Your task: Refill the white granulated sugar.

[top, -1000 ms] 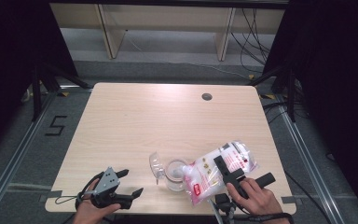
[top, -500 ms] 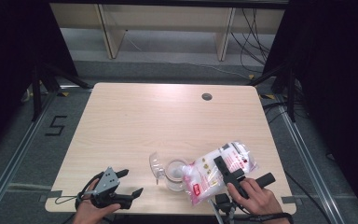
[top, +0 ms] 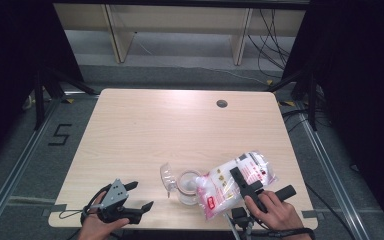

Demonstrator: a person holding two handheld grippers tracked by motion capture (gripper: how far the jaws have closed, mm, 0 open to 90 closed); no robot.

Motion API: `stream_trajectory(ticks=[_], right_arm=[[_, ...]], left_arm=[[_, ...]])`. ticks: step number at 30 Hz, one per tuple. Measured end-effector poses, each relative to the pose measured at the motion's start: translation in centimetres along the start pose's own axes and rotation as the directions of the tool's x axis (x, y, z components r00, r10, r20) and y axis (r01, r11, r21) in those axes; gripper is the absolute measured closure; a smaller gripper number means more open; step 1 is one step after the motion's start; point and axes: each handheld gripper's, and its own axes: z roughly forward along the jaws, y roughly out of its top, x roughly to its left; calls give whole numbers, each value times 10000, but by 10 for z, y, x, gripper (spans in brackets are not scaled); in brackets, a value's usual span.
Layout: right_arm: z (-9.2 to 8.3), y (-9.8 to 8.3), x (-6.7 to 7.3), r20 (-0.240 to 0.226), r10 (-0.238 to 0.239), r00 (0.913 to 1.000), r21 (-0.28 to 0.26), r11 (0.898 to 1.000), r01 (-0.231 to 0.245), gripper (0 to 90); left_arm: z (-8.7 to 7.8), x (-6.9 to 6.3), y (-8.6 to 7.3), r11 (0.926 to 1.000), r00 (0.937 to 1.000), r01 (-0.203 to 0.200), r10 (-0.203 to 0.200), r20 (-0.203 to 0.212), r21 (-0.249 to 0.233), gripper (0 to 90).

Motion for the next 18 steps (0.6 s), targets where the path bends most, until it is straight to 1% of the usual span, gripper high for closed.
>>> stream_trajectory(ticks=[9,11,12,15,17,18], right_arm=[[-2,0,0,-1,198,9998,77,9998,-198,591],[-2,0,0,8,183,9998,81,9998,-183,591],[-2,-1,-1,63,97,9999,29,9999,-97,591],[-1,0,-1,47,193,9998,6,9998,-193,591],[-2,0,-1,24,132,9999,40,9999,-132,592],[-2,0,-1,35,132,9999,49,9999,-132,592]], left_arm=[[0,0,0,10000,10000,-28,28,12,6,170],[0,0,0,10000,10000,-36,36,14,11,170],[0,0,0,10000,10000,24,-24,12,8,170],[0,0,0,10000,10000,32,-32,9,3,170],[0,2,1,9996,9996,-267,267,71,-1,170],[0,2,1,9998,9998,-206,206,83,6,170]])
